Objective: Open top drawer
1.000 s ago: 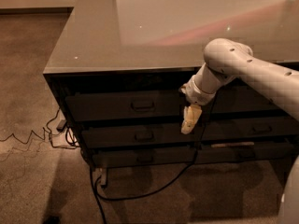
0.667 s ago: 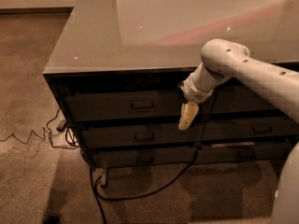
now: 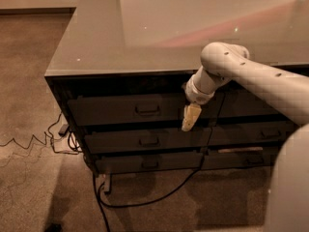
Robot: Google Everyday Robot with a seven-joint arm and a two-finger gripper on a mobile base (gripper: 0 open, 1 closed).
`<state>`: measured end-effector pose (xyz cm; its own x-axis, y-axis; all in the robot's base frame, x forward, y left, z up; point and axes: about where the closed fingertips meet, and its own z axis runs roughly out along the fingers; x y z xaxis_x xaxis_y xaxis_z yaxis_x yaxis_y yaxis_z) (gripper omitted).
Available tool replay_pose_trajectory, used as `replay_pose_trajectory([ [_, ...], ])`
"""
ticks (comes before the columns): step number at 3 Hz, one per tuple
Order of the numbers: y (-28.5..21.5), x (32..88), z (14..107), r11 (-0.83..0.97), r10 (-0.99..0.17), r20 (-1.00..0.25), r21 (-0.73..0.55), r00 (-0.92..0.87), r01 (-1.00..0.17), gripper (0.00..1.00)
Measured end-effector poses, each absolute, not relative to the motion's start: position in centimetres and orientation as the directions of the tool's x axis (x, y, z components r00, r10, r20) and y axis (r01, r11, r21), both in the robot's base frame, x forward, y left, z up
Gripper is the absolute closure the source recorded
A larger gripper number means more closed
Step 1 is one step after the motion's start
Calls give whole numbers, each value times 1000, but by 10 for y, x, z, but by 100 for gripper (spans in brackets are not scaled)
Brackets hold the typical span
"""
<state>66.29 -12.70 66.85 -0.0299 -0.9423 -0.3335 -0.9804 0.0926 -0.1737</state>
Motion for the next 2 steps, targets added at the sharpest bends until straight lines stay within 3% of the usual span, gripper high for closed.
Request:
replay_pose_trajectory([
  [2,-125,688,651,53,-955,-296,-154,-5,-987,0],
])
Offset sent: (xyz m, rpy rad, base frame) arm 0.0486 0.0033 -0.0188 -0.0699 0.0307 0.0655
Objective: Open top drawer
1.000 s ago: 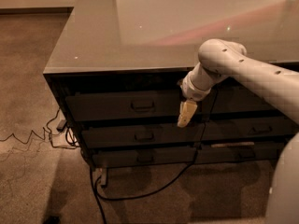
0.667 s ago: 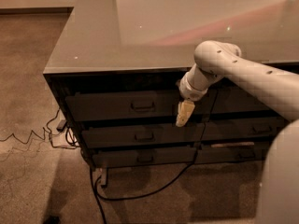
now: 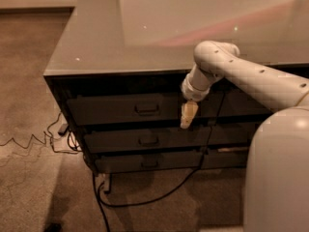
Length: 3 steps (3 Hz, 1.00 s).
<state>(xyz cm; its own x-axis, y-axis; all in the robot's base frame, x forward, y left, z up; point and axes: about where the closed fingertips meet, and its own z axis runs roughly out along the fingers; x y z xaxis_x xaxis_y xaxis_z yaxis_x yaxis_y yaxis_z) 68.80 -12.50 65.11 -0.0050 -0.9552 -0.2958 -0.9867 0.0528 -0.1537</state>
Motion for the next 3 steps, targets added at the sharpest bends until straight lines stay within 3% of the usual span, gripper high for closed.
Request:
replay_pose_trajectory([
  [1,-125,687,650,53,-955,-296,-154,-5,-987,19],
  [3,-142,671,649,47,-971,-239,-126,-15,-991,65],
])
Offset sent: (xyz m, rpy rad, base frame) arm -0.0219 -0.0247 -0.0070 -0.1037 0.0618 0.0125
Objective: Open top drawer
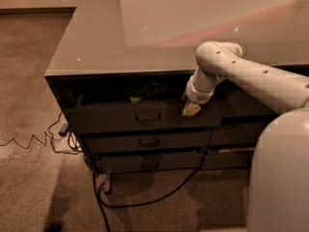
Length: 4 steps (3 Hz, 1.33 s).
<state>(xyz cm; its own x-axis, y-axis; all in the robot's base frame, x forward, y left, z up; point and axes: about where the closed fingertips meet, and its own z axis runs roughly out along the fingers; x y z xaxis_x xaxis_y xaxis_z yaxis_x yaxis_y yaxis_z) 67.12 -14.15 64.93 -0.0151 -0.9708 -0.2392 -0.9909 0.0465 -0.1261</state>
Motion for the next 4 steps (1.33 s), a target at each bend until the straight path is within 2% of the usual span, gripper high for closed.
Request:
replay_pose_trajectory([
  [1,-141,672,650,47,-971,-239,-126,-15,-991,88],
  [2,-149,653,663,76,-972,-229,-141,-42,-987,100],
  [3,-149,653,662,76,-972,-229,-141,-42,-987,81],
  [4,-149,653,662,76,-972,-229,-141,-42,-987,58],
])
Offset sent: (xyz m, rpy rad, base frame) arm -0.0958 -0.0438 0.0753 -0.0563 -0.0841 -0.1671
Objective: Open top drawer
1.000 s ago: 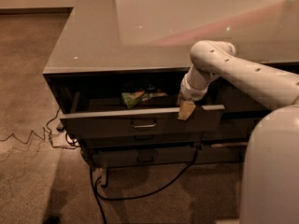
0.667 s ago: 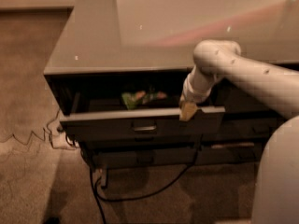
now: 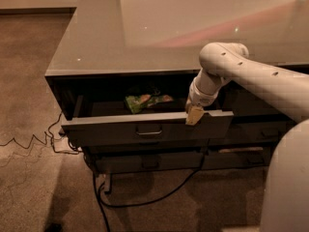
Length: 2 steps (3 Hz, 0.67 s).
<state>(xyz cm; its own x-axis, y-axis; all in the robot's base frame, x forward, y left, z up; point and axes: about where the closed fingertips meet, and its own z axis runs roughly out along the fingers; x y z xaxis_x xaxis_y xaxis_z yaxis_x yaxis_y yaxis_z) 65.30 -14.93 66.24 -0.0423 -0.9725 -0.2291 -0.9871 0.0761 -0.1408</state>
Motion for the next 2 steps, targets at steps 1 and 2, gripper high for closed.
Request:
replay_pose_trajectory([
  [1,-149,653,662,76,-972,-229,-141,-42,-987,36],
  [2,-149,653,662,76,-972,-229,-141,-42,-987,12],
])
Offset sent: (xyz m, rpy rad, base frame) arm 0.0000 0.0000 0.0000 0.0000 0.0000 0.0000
